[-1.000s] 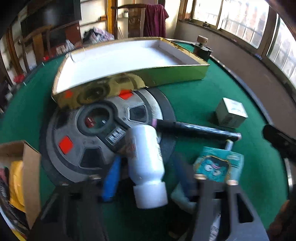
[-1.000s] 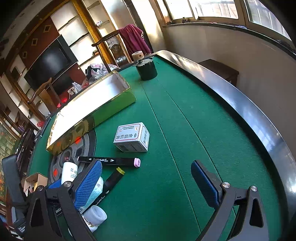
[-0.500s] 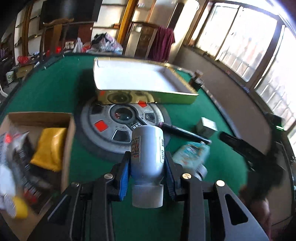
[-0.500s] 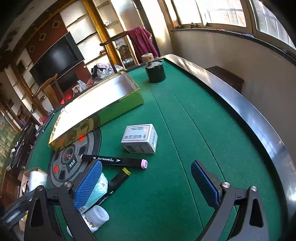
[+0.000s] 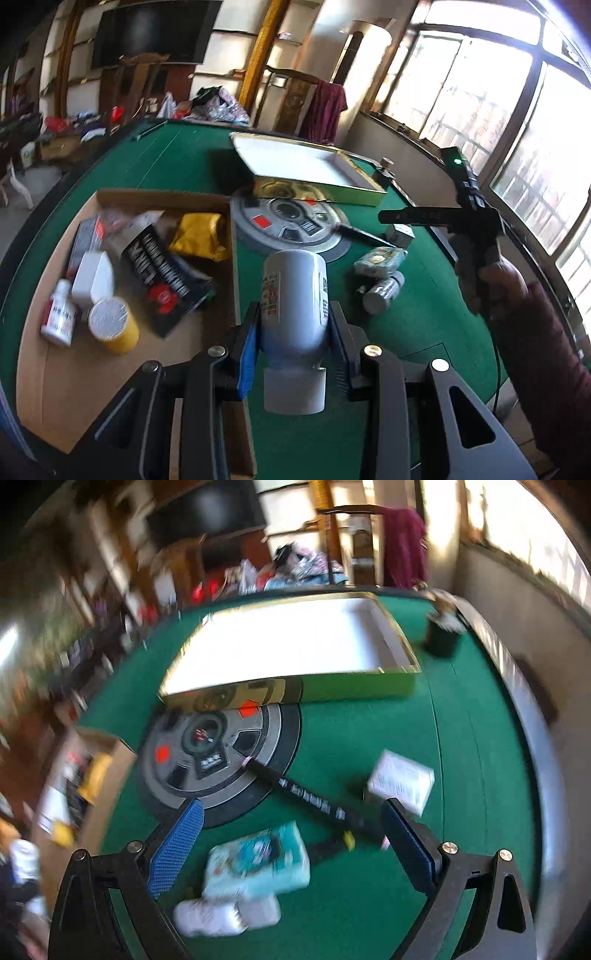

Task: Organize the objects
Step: 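Carry white bottle toward box with left tool while right grasps pink-cap black marker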

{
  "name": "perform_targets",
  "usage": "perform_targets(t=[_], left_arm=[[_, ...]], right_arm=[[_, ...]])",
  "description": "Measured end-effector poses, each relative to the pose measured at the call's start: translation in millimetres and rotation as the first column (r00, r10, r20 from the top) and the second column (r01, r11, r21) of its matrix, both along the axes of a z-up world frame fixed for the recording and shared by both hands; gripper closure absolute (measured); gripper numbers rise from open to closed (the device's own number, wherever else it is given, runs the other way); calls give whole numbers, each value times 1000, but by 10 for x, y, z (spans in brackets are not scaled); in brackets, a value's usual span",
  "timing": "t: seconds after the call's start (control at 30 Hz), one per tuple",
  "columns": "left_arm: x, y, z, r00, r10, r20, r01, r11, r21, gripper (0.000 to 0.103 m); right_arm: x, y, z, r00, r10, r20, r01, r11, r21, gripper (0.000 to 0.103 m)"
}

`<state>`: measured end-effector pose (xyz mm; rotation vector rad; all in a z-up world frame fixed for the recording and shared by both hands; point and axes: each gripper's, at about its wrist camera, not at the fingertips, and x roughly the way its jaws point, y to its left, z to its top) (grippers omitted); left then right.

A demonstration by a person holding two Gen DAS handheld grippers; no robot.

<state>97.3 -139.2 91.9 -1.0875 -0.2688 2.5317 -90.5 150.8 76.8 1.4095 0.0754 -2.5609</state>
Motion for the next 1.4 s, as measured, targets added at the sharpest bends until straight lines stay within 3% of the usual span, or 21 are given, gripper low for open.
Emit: perform_targets(t=[0.1, 0.3, 0.5, 0.63, 0.7, 0.87, 1.0, 1.13, 1.23, 1.3, 1.33, 1.4], left_arm=[[-31, -86, -68, 1000, 20, 15, -20, 1000, 3, 70], [-104, -234, -155, 998, 32, 47, -33, 999, 24, 70], [-158, -202, -156, 999, 8, 40, -10, 1000, 28, 70], [-161, -171, -151, 999, -4, 34, 2, 999, 33, 70], [-152, -178, -139, 1000, 0, 31, -1, 999, 33, 70], [-89, -207, -85, 1000, 9, 20, -10, 999, 40, 70], [-2, -215, -50, 1000, 15, 13, -15, 999, 45, 70], [79, -232, -17, 1000, 20, 8, -20, 999, 48, 70], [134, -253, 12, 1000, 22, 0, -22, 999, 47, 70], [153, -271, 36, 1000, 22, -8, -22, 999, 45, 70], [158, -281, 45, 1000, 23, -12, -22, 999, 43, 70], [153, -300, 44, 1000, 27, -14, -26, 999, 47, 70]], right_arm=[[-228, -172, -159, 996, 40, 78, -45, 997, 61, 42], [-401, -236, -447, 987, 71, 148, -94, 983, 156, 49], [-363, -147, -506, 985, 65, 158, -91, 982, 165, 68], [-293, 8, -420, 991, 27, 134, -40, 995, 95, 86], [-240, 107, -324, 995, 2, 104, -6, 999, 42, 90], [-59, 255, -107, 998, -55, 39, 57, 997, -51, 91], [-49, 274, -203, 995, -77, 57, 81, 994, -76, 89], [-222, 133, -339, 995, -59, 79, 62, 997, -40, 65], [-385, 58, -533, 987, -89, 131, 88, 996, 13, 65], [-412, 42, -537, 989, -102, 107, 97, 994, 57, 67], [-416, 24, -535, 988, -122, 98, 113, 989, 98, 80], [-399, -19, -529, 987, -127, 101, 114, 986, 124, 87]])
